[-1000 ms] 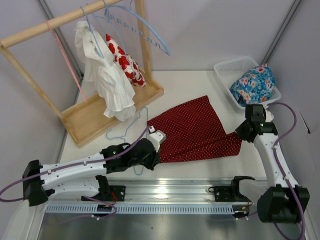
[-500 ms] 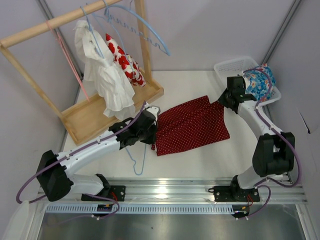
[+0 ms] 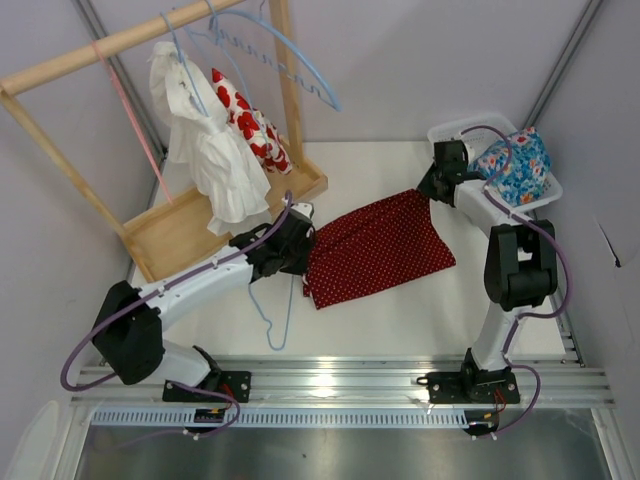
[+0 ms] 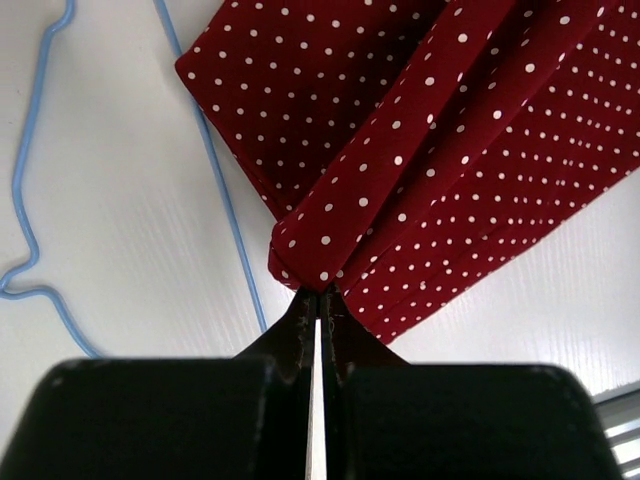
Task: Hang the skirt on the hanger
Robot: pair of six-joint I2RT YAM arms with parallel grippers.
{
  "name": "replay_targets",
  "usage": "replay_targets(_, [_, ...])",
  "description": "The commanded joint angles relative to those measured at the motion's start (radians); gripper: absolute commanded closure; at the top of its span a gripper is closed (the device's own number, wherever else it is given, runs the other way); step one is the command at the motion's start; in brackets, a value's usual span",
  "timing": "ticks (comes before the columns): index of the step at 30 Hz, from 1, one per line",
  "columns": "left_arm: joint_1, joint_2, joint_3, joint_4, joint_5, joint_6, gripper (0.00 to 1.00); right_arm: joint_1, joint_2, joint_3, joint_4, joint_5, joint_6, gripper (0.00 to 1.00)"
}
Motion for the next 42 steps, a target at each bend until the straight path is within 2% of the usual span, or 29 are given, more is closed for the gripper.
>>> replay_targets(1, [0.030,0.017,0.038,0.005,-0.023,0.025,1.00,0.000,0.037,0.082,0.097,0.020,-0.032,1.00])
replay_targets(15, [0.071,0.135,0.116,0.032,-0.056,0.082,1.00,0.017,0.184,0.180,0.163,0.002,-0.026,1.00])
replay_targets(21, [0.090,0.198,0.156,0.033,-0.130,0.079,0.96,0.031,0.246,0.240,0.178,0.011,-0.048,1.00])
replay_targets(22, [0.090,0.208,0.171,0.029,-0.138,0.076,0.93,0.032,0.260,0.264,0.174,0.012,-0.049,0.95])
replay_targets(23, [0.090,0.221,0.182,0.018,-0.148,0.070,0.75,0.032,0.264,0.278,0.151,0.005,-0.049,0.83])
replay_targets(25, [0.090,0.245,0.227,-0.005,-0.185,0.065,0.58,0.032,0.275,0.318,0.131,-0.001,-0.066,0.50])
replay_targets(26, [0.090,0.247,0.233,-0.014,-0.196,0.065,0.38,0.031,0.278,0.327,0.114,-0.014,-0.069,0.42])
replay_targets(28, [0.090,0.242,0.274,-0.027,-0.222,0.071,0.24,0.029,0.269,0.341,0.106,-0.044,-0.088,0.26])
replay_targets(29, [0.090,0.238,0.283,-0.039,-0.225,0.076,0.18,0.031,0.248,0.349,0.097,-0.055,-0.100,0.22])
replay_targets(31, [0.088,0.215,0.317,-0.051,-0.216,0.085,0.15,0.032,0.218,0.347,0.093,-0.095,-0.114,0.19])
replay_targets(35, [0.068,0.140,0.313,-0.064,-0.133,0.091,0.14,0.035,0.122,0.304,0.074,-0.165,-0.137,0.19])
replay_targets(39, [-0.052,0.077,0.264,-0.083,-0.122,0.048,0.15,0.034,-0.028,0.107,0.097,-0.207,-0.140,0.21])
replay_targets(42, [-0.118,0.054,0.213,-0.059,-0.099,-0.025,0.17,0.035,-0.099,-0.027,0.166,-0.233,-0.152,0.28])
